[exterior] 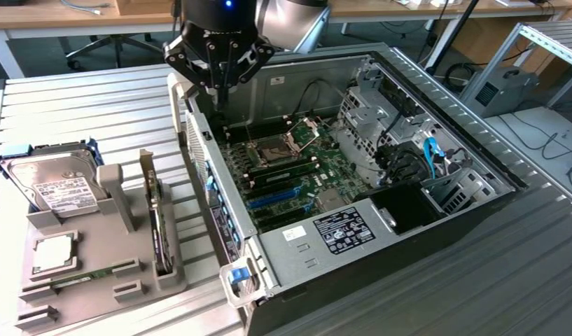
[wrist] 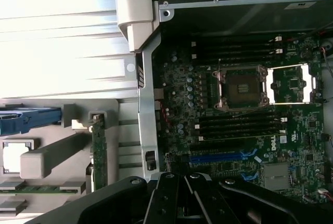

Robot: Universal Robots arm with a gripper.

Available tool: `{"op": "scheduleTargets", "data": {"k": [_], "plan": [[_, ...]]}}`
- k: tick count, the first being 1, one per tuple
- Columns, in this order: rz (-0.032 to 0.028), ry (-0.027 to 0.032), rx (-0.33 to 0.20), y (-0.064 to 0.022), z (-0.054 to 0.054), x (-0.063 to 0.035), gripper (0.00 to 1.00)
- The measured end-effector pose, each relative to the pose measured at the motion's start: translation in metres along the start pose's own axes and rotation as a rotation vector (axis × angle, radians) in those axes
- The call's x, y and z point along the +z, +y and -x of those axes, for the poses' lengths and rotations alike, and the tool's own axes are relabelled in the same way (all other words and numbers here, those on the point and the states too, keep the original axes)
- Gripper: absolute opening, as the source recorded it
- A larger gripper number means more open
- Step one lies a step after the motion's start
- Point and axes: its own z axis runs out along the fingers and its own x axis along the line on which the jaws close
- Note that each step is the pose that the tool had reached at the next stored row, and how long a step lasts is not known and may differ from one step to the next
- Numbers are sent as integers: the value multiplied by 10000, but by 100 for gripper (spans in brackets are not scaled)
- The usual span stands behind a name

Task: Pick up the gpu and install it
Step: 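Reach for the gpu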

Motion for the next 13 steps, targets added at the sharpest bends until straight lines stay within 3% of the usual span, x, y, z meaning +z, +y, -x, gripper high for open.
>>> {"op": "scheduleTargets", "data": {"k": [13], "plan": [[0, 0, 0, -2, -28, -1, 11]]}}
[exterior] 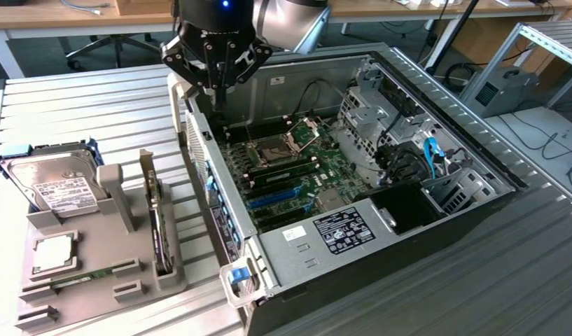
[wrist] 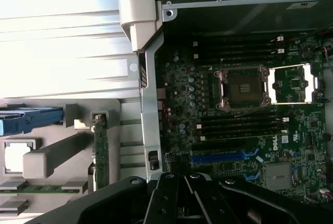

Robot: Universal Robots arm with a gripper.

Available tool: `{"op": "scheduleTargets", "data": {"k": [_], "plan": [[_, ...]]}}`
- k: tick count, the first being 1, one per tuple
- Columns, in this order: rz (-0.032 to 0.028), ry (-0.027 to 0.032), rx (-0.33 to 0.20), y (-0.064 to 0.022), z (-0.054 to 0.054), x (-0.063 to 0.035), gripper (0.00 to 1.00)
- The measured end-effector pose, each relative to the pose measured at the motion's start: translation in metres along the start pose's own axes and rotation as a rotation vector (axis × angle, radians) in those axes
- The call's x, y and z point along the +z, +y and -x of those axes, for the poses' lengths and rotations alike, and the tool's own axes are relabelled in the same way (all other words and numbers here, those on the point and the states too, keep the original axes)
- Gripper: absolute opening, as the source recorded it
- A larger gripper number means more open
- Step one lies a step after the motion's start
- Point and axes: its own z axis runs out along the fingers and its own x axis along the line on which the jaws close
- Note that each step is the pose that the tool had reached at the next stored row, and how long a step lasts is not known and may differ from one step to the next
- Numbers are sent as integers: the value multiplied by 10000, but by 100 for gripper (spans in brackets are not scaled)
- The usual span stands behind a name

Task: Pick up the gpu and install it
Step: 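Reach for the gpu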

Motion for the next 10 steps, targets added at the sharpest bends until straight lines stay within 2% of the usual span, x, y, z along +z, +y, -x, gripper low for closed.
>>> {"op": "scheduleTargets", "data": {"k": [10], "plan": [[0, 0, 0, -1, -20, -1, 11]]}}
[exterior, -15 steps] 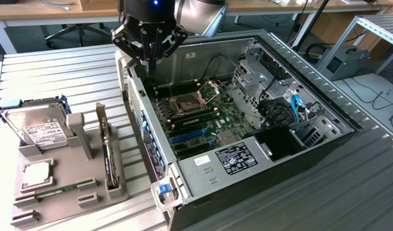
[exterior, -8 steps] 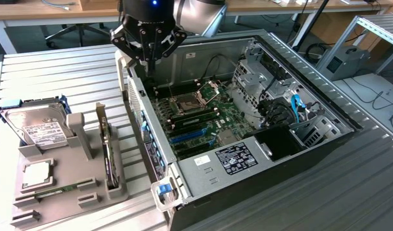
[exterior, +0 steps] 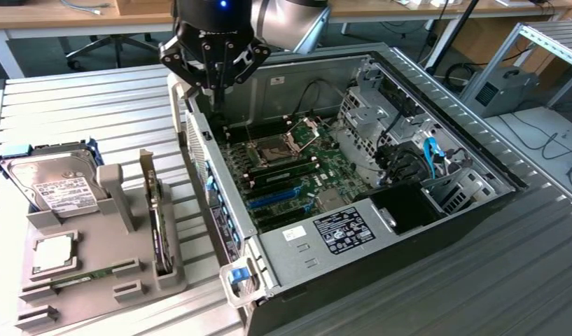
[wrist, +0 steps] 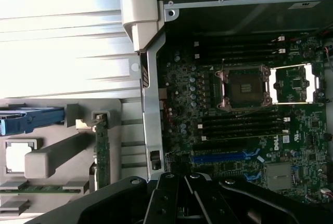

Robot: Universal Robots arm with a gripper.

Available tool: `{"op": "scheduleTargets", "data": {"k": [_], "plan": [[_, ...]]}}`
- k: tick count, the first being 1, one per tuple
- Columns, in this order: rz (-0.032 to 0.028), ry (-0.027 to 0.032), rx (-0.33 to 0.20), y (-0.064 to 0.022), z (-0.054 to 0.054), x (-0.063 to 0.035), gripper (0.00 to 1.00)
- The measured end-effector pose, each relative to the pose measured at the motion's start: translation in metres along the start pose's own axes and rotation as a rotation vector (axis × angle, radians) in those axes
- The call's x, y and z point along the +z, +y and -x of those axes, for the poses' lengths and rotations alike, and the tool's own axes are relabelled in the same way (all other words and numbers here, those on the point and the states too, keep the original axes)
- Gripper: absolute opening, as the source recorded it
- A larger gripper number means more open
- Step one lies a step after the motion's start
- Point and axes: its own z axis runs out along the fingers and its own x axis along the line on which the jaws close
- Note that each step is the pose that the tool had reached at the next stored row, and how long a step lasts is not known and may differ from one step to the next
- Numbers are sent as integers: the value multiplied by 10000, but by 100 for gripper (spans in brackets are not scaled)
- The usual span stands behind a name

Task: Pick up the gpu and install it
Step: 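Reach for the gpu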

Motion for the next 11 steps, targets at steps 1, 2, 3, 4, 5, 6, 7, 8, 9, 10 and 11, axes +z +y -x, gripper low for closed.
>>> {"op": "scheduleTargets", "data": {"k": [1, 2, 3, 4, 5, 6, 7, 8, 9, 10, 11], "plan": [[0, 0, 1, 0, -2, 0, 11], [0, 0, 0, -1, -5, 0, 11], [0, 0, 0, -1, -7, 0, 11], [0, 0, 1, -1, -9, 0, 11], [0, 0, 1, -1, -13, 0, 11], [0, 0, 0, -1, -15, 0, 11], [0, 0, 1, -1, -18, -1, 11], [1, 0, 0, -1, -20, 0, 11], [0, 0, 0, -2, -22, 0, 11], [0, 0, 0, -2, -25, -1, 11], [0, 0, 1, -2, -27, -1, 11]]}}
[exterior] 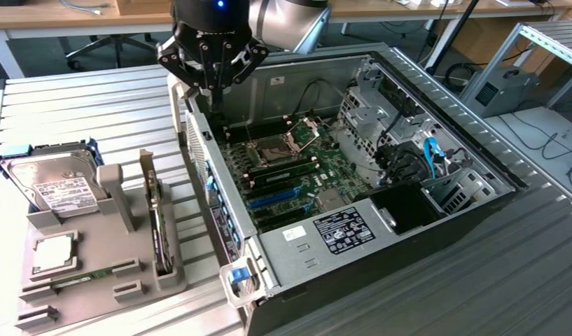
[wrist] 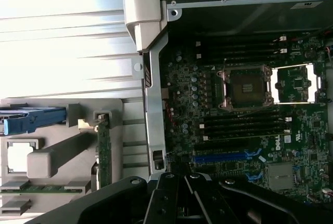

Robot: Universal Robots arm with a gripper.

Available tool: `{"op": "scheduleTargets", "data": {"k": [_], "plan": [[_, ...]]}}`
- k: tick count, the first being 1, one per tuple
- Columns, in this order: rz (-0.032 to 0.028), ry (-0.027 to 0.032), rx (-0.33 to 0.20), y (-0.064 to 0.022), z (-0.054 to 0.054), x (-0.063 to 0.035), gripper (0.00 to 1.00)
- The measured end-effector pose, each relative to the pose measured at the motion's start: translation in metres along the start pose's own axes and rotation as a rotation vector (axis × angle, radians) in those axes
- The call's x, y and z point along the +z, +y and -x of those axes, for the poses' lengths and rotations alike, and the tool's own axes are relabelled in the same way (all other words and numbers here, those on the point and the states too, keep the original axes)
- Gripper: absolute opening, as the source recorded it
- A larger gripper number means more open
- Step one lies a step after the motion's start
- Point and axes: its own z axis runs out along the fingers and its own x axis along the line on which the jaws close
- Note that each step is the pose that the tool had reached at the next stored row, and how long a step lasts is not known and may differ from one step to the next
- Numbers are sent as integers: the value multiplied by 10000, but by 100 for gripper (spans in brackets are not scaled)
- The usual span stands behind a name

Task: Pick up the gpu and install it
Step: 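Reach for the gpu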

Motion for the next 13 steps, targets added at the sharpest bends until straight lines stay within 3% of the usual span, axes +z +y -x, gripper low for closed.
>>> {"op": "scheduleTargets", "data": {"k": [13], "plan": [[0, 0, 0, -3, -32, -1, 11]]}}
